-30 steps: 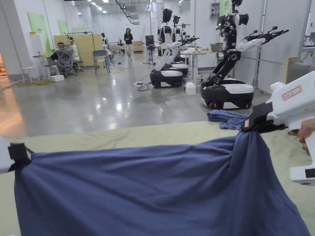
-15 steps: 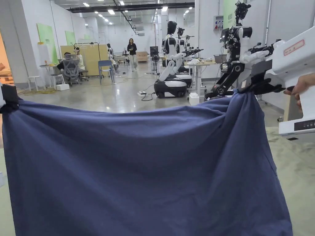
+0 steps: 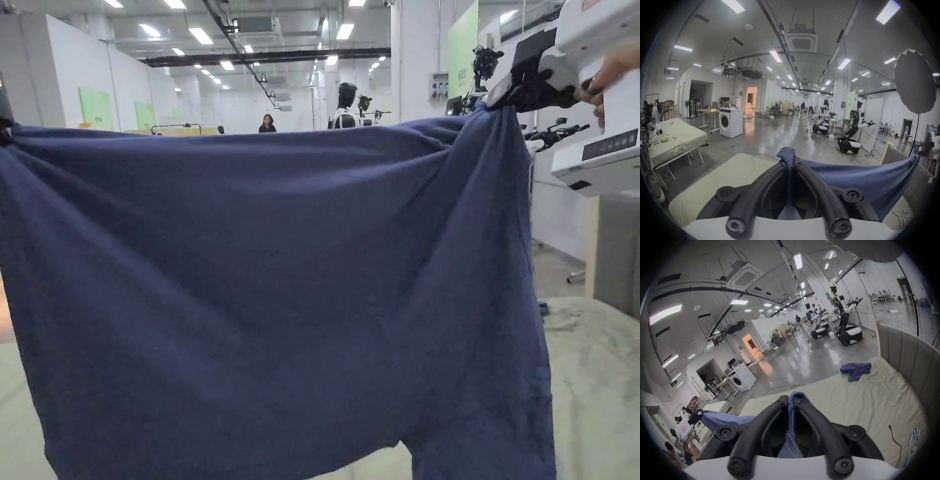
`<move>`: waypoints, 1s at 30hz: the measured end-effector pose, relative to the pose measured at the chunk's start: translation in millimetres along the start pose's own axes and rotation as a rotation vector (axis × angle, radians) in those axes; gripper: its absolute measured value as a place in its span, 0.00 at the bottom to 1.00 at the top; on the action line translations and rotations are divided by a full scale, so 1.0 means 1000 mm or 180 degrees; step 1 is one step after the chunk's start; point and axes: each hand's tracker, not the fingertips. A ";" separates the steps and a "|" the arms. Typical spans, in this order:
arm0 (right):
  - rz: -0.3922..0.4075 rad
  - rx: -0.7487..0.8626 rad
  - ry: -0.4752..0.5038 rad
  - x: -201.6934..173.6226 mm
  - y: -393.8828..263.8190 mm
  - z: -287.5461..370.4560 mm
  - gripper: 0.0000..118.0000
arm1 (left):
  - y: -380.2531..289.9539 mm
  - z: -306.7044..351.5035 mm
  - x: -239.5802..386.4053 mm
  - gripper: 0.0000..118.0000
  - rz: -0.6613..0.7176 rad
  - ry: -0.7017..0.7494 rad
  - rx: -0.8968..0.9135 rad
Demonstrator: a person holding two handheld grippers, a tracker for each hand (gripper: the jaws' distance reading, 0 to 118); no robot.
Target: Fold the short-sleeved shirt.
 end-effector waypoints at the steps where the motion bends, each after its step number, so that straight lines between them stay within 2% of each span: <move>1: -0.0073 0.0106 0.0056 -0.003 0.009 0.003 0.06 | 0.007 -0.002 0.001 0.02 0.0023 0.0028 0.0022; 2: -0.0125 0.0180 0.0139 -0.007 0.017 0.007 0.06 | 0.016 -0.010 0.000 0.02 0.0023 0.0030 0.0068; 7: 0.0060 0.0268 0.0012 -0.025 0.040 0.015 0.06 | 0.038 -0.028 -0.001 0.02 0.0107 0.0022 0.0238; 11: 0.0204 0.0127 -0.0073 -0.019 0.026 -0.001 0.06 | 0.024 -0.046 0.002 0.02 -0.0071 0.0067 0.0159; 13: 0.0178 0.0051 -0.0107 -0.005 0.012 -0.017 0.06 | 0.006 -0.057 0.000 0.02 0.0058 0.0006 0.0119; 15: 0.0121 -0.0109 -0.0144 0.014 -0.006 -0.038 0.06 | -0.022 -0.068 0.001 0.02 0.0060 -0.0019 -0.0025; 18: 0.0156 -0.0456 -0.0325 0.045 -0.048 -0.079 0.06 | -0.080 -0.087 0.010 0.02 -0.0176 0.0070 -0.0365; 23: -0.0072 -0.0999 -0.0467 0.109 -0.134 -0.147 0.06 | -0.192 -0.130 0.004 0.02 0.0016 -0.0032 -0.1058; 27: -0.0262 -0.1427 -0.0632 0.168 -0.208 -0.181 0.06 | -0.289 -0.138 -0.002 0.02 -0.0007 -0.0061 -0.1581; 30: -0.0441 -0.1701 -0.0732 0.211 -0.258 -0.194 0.06 | -0.339 -0.126 -0.008 0.02 -0.0031 -0.0047 -0.1818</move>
